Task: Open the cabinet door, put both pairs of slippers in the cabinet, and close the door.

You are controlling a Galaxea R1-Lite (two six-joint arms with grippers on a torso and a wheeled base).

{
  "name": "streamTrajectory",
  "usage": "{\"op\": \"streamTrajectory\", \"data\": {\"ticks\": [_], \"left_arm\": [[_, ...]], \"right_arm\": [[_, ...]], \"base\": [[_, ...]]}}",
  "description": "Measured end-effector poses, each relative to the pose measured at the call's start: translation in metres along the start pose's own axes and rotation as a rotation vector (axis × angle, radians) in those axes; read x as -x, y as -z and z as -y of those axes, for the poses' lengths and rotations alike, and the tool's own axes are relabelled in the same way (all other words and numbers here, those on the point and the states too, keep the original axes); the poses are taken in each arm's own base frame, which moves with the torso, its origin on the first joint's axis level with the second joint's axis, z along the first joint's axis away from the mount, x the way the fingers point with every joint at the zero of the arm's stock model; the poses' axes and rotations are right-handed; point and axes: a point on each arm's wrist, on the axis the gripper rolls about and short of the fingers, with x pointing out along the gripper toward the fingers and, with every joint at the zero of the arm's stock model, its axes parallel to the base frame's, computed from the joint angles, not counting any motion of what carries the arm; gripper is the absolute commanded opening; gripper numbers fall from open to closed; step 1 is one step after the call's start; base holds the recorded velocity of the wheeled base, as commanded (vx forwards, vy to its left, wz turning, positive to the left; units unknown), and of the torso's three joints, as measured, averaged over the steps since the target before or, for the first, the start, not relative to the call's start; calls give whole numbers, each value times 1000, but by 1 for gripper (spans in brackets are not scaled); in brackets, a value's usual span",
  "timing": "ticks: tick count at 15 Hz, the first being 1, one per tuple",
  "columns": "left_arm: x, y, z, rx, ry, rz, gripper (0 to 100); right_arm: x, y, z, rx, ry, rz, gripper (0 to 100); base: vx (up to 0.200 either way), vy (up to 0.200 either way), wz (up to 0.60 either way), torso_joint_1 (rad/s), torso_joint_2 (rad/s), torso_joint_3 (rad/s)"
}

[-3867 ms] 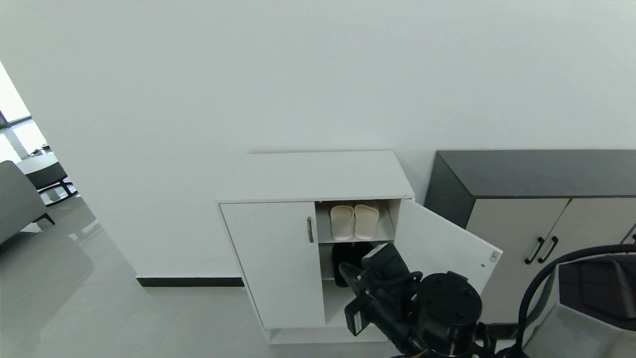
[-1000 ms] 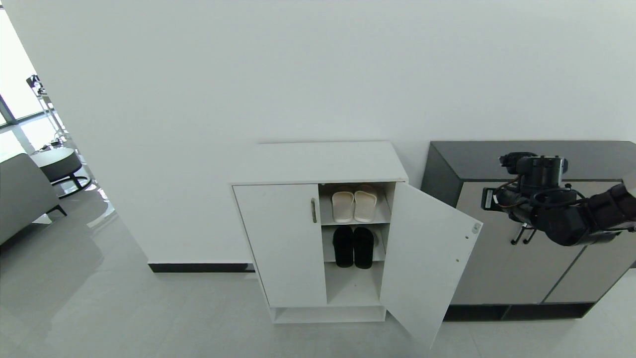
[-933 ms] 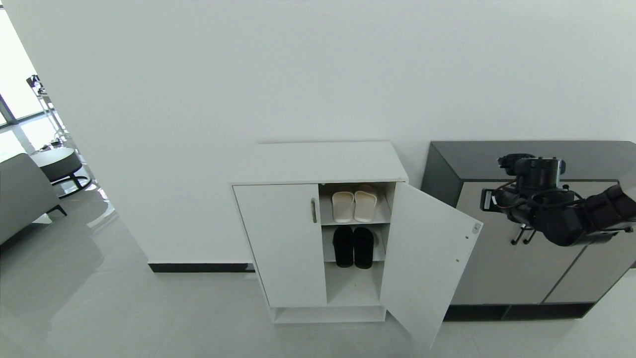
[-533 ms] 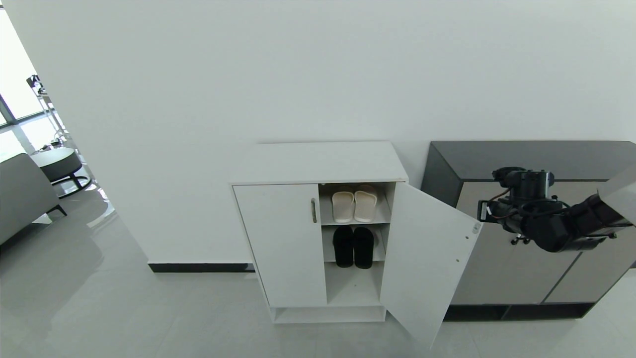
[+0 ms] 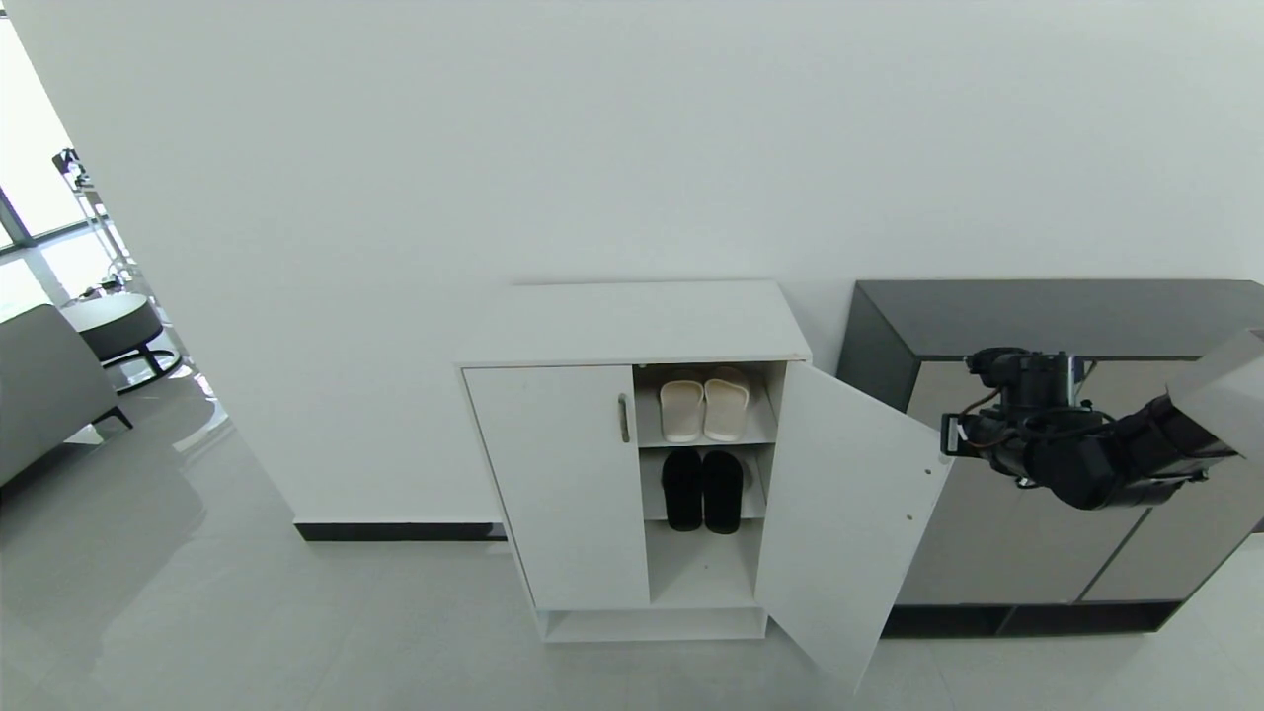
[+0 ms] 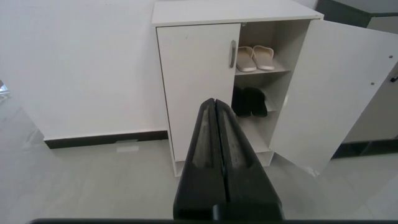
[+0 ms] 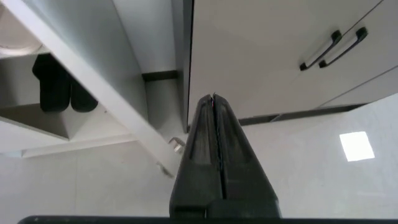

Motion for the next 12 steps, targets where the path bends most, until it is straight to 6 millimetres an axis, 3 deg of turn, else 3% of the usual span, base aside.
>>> {"op": "streamTrajectory", "data": {"ticks": [6,12], "left_arm": [[0,0,0,0,0,0,0],[0,0,0,0,0,0,0]], "right_arm": [[10,10,-22,31,-50,-27,0],[65,14,-76,99,-203,-25,0]], "base": [[0,0,0,0,0,0],[0,0,0,0,0,0]]}}
